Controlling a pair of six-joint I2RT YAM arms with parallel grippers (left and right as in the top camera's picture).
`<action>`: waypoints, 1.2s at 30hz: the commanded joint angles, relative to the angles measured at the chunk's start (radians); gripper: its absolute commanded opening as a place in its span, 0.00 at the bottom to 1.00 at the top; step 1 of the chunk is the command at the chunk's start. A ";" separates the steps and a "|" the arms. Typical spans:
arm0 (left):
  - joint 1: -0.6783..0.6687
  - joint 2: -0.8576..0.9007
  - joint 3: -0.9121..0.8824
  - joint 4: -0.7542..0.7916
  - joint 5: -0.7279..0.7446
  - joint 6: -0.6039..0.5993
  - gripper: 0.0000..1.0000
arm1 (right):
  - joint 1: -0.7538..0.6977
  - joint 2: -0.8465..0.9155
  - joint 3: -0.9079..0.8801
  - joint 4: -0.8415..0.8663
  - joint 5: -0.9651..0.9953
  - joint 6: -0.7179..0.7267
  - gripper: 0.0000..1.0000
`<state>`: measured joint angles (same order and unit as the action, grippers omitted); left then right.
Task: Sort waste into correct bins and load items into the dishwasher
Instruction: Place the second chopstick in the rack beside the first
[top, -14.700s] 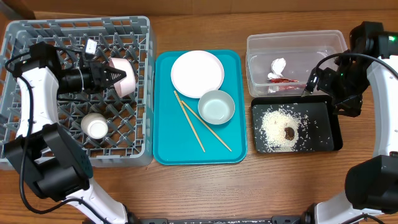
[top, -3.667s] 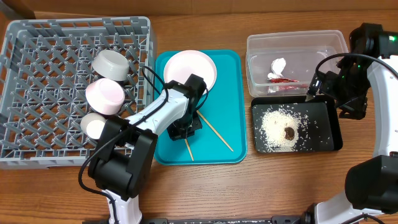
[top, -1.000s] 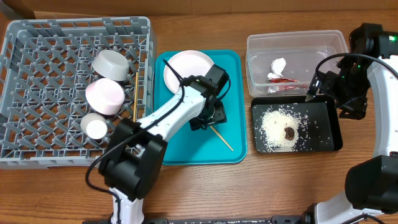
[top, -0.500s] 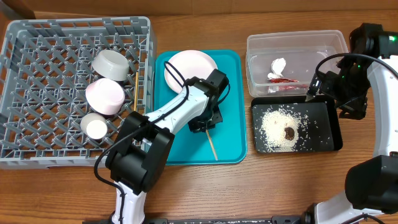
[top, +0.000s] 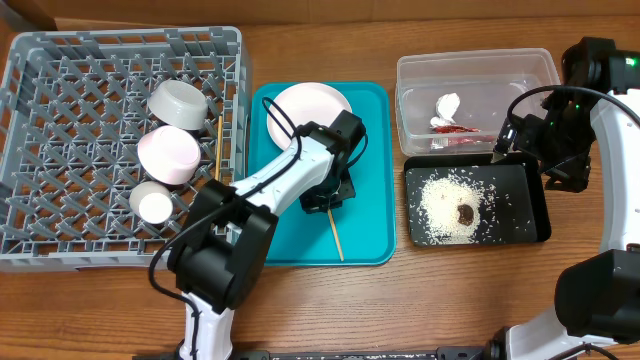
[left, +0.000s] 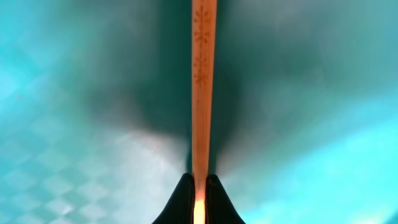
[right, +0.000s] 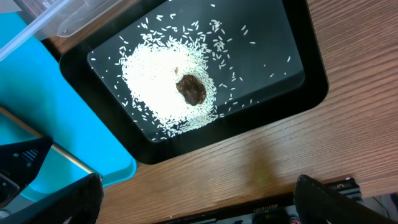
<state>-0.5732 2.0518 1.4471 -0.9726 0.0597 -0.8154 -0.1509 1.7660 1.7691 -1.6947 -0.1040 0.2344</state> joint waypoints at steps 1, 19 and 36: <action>0.017 -0.117 0.011 -0.030 0.104 0.171 0.04 | -0.004 -0.031 0.026 0.001 0.005 0.001 1.00; 0.299 -0.432 0.011 -0.169 0.008 0.400 0.04 | -0.004 -0.031 0.026 0.002 0.005 0.001 1.00; 0.526 -0.426 0.010 -0.042 -0.098 0.796 0.04 | -0.004 -0.031 0.026 0.002 0.006 0.001 1.00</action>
<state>-0.0494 1.6341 1.4471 -1.0229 -0.0242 -0.1184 -0.1509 1.7660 1.7691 -1.6943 -0.1040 0.2352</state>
